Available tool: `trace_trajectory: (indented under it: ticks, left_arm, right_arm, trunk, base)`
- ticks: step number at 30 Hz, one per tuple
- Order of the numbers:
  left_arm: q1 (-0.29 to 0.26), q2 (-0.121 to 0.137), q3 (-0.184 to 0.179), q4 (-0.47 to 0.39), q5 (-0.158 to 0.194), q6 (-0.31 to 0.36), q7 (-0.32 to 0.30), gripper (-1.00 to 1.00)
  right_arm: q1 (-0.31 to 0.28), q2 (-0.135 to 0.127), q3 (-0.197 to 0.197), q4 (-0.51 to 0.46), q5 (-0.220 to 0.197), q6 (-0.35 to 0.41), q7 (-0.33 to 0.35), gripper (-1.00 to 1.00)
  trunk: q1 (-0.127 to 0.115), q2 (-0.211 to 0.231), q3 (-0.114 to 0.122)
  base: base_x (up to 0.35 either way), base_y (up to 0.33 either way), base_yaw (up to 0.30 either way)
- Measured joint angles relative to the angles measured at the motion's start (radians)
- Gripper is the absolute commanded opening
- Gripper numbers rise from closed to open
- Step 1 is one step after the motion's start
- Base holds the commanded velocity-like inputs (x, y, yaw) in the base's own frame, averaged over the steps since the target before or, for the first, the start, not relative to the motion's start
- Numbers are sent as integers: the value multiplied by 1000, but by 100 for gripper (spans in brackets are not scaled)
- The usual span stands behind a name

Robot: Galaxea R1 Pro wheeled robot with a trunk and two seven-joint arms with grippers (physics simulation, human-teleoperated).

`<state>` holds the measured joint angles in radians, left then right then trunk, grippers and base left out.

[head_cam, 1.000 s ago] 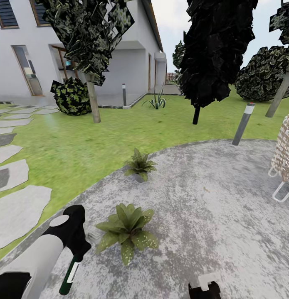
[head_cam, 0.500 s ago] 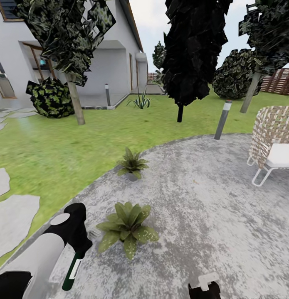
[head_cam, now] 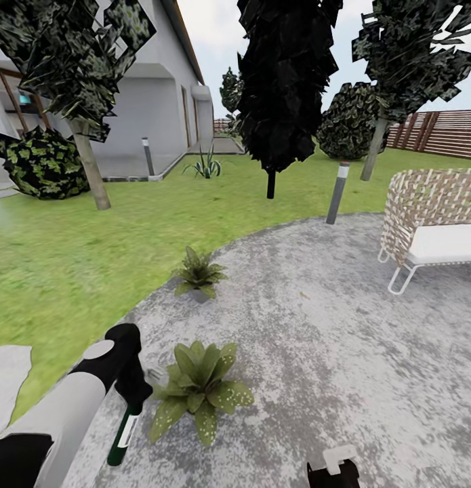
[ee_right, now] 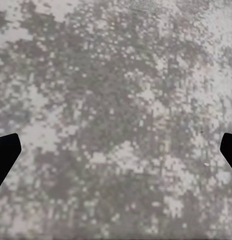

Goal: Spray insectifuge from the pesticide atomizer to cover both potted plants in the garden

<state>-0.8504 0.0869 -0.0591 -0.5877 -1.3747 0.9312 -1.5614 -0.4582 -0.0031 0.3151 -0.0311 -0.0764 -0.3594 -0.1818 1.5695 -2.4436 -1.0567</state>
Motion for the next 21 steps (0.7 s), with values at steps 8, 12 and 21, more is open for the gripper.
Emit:
trace_trajectory:
  ticks: [8,12,21]
  left_arm:
    - [-12,-3,-2,2,-1,-16,0,-100]
    - [-6,-5,-3,3,-3,-16,0,-100]
    - [-4,-1,-2,3,-7,-15,0,-100]
  right_arm:
    - [0,0,0,0,0,0,0,100]
    - [0,0,0,-1,0,1,0,100]
    - [0,0,0,-2,0,0,0,100]
  trunk:
    - [0,0,0]
    - [0,0,0]
    - [0,0,0]
  base:
    - [0,63,-152]
    - [-40,283,-260]
    - [-185,279,-215]
